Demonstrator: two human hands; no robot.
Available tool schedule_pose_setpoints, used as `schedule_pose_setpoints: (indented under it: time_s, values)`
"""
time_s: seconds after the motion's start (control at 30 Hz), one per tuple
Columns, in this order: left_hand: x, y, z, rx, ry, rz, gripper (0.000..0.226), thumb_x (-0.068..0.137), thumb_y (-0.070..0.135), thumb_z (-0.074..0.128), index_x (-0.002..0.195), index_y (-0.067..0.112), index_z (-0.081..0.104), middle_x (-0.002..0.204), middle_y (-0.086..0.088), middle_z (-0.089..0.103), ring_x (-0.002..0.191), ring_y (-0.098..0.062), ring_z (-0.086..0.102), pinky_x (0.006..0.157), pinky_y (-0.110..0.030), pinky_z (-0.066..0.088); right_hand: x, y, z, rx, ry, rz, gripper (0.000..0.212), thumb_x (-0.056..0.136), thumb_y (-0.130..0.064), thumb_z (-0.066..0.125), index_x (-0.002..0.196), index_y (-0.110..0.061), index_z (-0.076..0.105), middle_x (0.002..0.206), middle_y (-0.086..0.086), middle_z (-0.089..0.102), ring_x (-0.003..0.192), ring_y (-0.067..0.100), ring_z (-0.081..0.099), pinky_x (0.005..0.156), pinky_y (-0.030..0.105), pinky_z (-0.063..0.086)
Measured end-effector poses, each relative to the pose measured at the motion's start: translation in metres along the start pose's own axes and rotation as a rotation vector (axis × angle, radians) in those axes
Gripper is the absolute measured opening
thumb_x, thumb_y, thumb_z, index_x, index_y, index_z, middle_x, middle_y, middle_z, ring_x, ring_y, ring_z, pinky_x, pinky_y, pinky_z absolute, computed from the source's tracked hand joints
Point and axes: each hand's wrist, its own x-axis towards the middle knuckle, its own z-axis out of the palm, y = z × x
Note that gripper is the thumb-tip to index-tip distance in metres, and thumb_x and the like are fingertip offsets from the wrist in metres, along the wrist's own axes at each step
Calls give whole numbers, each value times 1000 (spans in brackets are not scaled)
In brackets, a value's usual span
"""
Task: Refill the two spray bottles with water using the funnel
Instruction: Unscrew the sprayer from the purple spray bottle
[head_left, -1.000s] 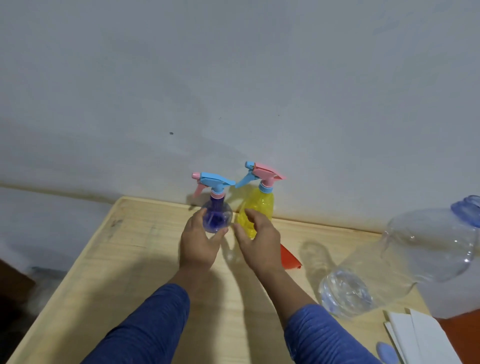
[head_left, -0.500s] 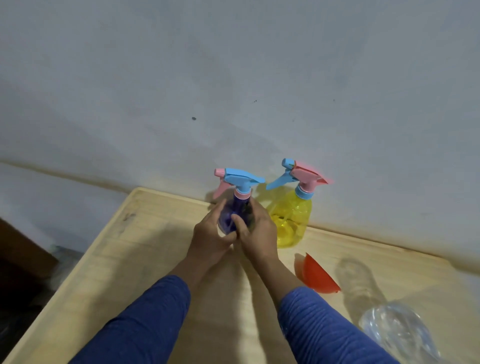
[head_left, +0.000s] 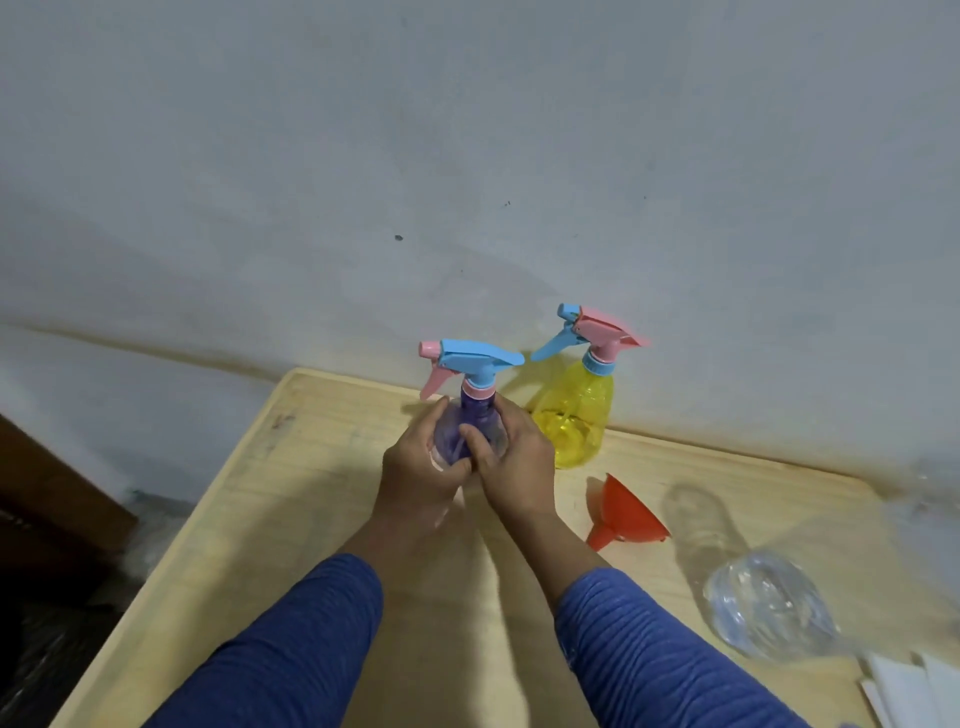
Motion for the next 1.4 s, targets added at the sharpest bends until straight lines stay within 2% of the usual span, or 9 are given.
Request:
schedule_pose_setpoints:
  time_s: [0.1, 0.27, 0.67, 0.8, 0.93, 1.03, 1.17, 1.27, 1.4]
  values:
    - [-20, 12, -7, -37, -36, -17, 76, 65, 37, 68, 136, 22, 47, 124, 12, 56, 113, -4, 54, 93, -17, 40, -22, -12, -12, 4, 25, 3, 38, 83, -18, 67, 120, -14, 60, 109, 1, 66, 99, 15, 58, 81, 11, 36]
    - [-64, 29, -12, -65, -94, -23, 74, 73, 11, 76, 139, 19, 44, 136, 2, 53, 120, -9, 52, 101, -21, 40, -71, -31, -39, 24, 87, 54, 39, 82, -16, 68, 121, -13, 60, 108, -2, 63, 95, 6, 51, 77, 1, 31]
    - [-173, 34, 25, -74, -227, -38, 73, 72, 6, 75, 137, 18, 45, 130, 3, 56, 116, -11, 56, 95, -18, 40, -180, -7, -89, 1, 103, 197, 31, 84, -21, 67, 114, -22, 62, 99, -9, 65, 88, 5, 57, 72, 0, 35]
    - [-195, 38, 34, -84, -217, -13, 68, 69, 19, 69, 132, 25, 47, 117, 22, 54, 102, 6, 53, 83, 3, 34, -197, 5, -97, 13, 88, 222, 27, 83, -19, 67, 109, -23, 63, 91, -13, 60, 85, 6, 56, 71, 4, 36]
    - [-215, 42, 44, -86, -183, 15, 56, 67, 23, 62, 118, 43, 50, 99, 43, 50, 93, 29, 45, 78, 7, 31, -210, 17, -101, 17, 80, 224, 27, 82, -19, 68, 108, -23, 63, 93, -13, 62, 87, 6, 57, 71, 2, 35]
    - [-222, 40, 53, -54, -142, -5, 74, 64, 46, 58, 134, 24, 46, 117, 30, 46, 104, 18, 43, 83, 8, 28, -213, 25, -103, 38, 62, 218, 29, 82, -22, 69, 111, -25, 63, 96, -13, 61, 92, 8, 58, 75, 6, 36]
    - [-225, 37, 61, -29, -99, -47, 87, 58, 57, 51, 137, 22, 44, 122, 21, 47, 109, 5, 48, 87, -3, 33, -212, 29, -102, 72, 57, 209, 37, 81, -20, 71, 116, -24, 61, 102, -14, 61, 97, 5, 55, 75, -3, 32]
    - [-224, 34, 63, -12, -93, -28, 77, 68, 42, 68, 138, 21, 43, 128, 15, 51, 114, -1, 50, 92, -7, 36, -212, 27, -101, 193, 137, 218, 44, 79, -22, 72, 120, -25, 56, 116, -13, 60, 104, -1, 53, 84, 0, 35]
    - [-222, 27, 63, 62, -70, 40, 68, 73, 19, 77, 134, 15, 47, 125, 4, 59, 110, -7, 56, 88, -3, 37, -216, 9, -98, 401, 281, 175, 41, 78, -15, 75, 98, -39, 49, 102, -14, 62, 94, -1, 60, 81, 11, 46]
